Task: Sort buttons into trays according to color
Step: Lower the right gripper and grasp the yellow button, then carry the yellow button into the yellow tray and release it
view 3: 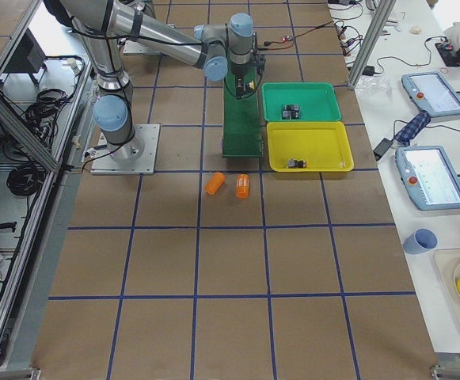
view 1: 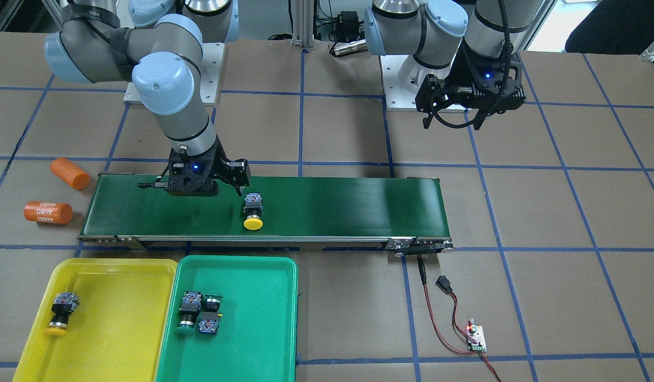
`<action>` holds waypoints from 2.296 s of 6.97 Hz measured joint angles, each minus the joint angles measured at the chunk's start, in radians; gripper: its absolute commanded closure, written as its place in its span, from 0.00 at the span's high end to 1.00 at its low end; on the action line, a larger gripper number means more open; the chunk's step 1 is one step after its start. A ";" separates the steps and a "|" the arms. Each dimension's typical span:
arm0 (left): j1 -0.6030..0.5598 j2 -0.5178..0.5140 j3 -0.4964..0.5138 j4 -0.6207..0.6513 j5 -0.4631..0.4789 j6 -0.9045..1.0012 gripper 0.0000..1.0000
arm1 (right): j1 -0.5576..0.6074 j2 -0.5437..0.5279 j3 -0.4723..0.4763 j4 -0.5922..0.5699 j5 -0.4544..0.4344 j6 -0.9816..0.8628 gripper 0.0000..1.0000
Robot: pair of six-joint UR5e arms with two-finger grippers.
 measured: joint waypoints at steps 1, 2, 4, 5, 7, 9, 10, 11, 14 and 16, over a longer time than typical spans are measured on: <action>0.001 -0.012 0.019 0.000 -0.003 -0.002 1.00 | 0.018 0.025 -0.001 -0.035 -0.001 0.023 0.79; 0.002 -0.021 0.035 -0.004 -0.007 -0.005 1.00 | 0.026 0.038 -0.001 -0.052 0.000 0.034 0.79; 0.005 -0.035 0.055 -0.022 -0.008 -0.008 1.00 | 0.030 0.053 0.001 -0.061 0.001 0.038 0.79; 0.005 -0.038 0.057 -0.028 -0.009 -0.009 1.00 | 0.030 0.057 0.003 -0.061 0.001 0.039 0.79; 0.004 -0.040 0.056 -0.033 -0.009 -0.010 1.00 | 0.030 0.064 0.006 -0.062 0.001 0.039 0.79; 0.002 -0.039 0.048 -0.033 -0.007 -0.011 1.00 | 0.031 0.069 0.006 -0.062 0.002 0.038 0.64; 0.002 -0.039 0.046 -0.033 -0.007 -0.011 1.00 | 0.031 0.071 0.004 -0.062 0.001 0.034 0.47; 0.002 -0.039 0.044 -0.033 -0.007 -0.011 1.00 | 0.031 0.071 0.002 -0.061 -0.002 0.027 0.28; 0.000 -0.038 0.042 -0.034 -0.007 -0.011 1.00 | 0.030 0.073 -0.008 -0.061 -0.010 -0.012 0.20; 0.000 -0.037 0.042 -0.034 -0.006 -0.011 1.00 | 0.014 0.084 -0.101 -0.010 -0.015 -0.040 0.21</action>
